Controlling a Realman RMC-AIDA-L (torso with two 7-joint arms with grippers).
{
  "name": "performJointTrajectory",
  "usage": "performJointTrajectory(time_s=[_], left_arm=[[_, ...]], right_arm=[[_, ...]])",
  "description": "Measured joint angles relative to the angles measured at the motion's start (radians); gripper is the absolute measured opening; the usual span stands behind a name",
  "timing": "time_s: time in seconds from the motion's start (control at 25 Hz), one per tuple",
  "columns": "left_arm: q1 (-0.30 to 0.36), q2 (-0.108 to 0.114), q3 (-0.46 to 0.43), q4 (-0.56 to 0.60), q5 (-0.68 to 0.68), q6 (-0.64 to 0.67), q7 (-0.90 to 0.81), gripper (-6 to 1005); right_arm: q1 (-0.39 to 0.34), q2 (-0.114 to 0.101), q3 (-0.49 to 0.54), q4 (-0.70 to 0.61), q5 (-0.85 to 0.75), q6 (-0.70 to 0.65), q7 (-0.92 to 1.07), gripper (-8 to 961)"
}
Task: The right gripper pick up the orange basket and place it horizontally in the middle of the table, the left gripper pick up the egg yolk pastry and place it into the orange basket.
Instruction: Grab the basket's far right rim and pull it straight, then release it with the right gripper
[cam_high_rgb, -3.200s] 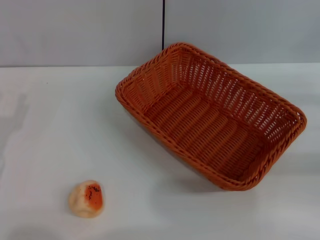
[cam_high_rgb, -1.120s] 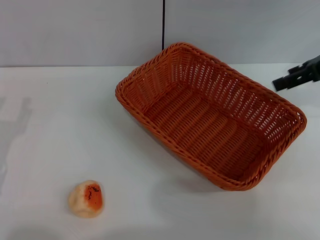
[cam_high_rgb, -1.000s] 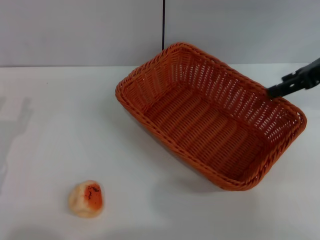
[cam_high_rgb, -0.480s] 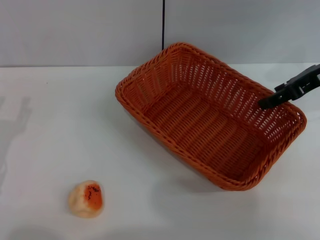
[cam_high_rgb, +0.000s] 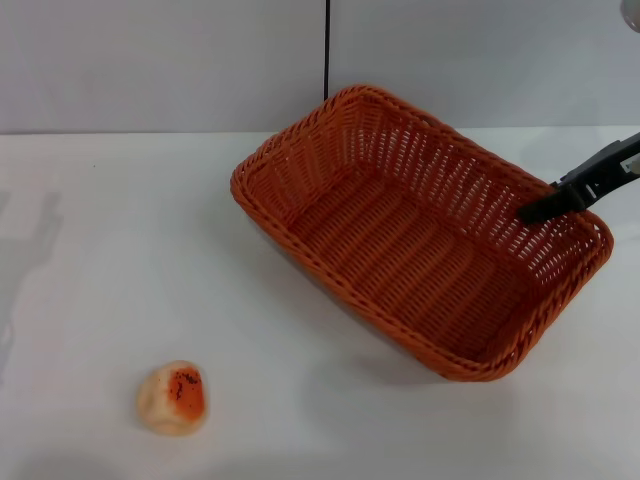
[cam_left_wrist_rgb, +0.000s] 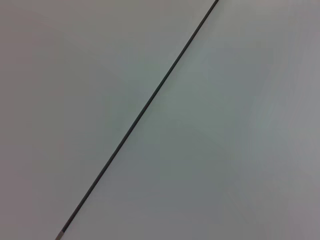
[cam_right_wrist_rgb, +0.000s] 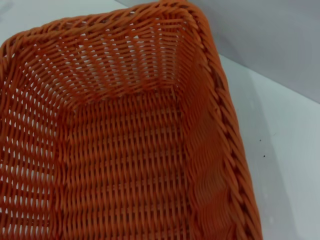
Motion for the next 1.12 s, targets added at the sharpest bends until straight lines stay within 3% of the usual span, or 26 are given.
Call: performJointTrajectory(time_s=[0.04,0.16,0.4,0.8,0.96,1.12], left_arm=[[0.000,0.000,0.000,0.000,-0.001,-0.001,0.000,769],[0.000,0.000,0.000,0.000,-0.001,-0.003,0.000,769],[0.000,0.000,0.000,0.000,0.000,-0.008,0.000,769],[-0.005,0.000,0.000,0.000,0.002,-0.011,0.000,768],[-0.005,0.000,0.000,0.000,0.004,-0.010,0.000,768],[-0.003,0.000,0.000,0.000,0.003,-0.010,-0.001,768]], right_arm=[[-0.001,0.000,0.000,-0.002,0.000,0.000,-0.002,641],[-0.001,0.001,0.000,-0.003,0.000,0.000,-0.003,406],[-0.003,0.002,0.000,-0.004,0.003,-0.001,-0.004,175],[-0.039,0.003,0.012,-0.061,0.057,-0.018,-0.006,160],[-0.110,-0.004,0.012,-0.157,0.217,-0.025,-0.006,157],[-0.186,-0.035,0.030,-0.212,0.437,-0.047,-0.008,157]])
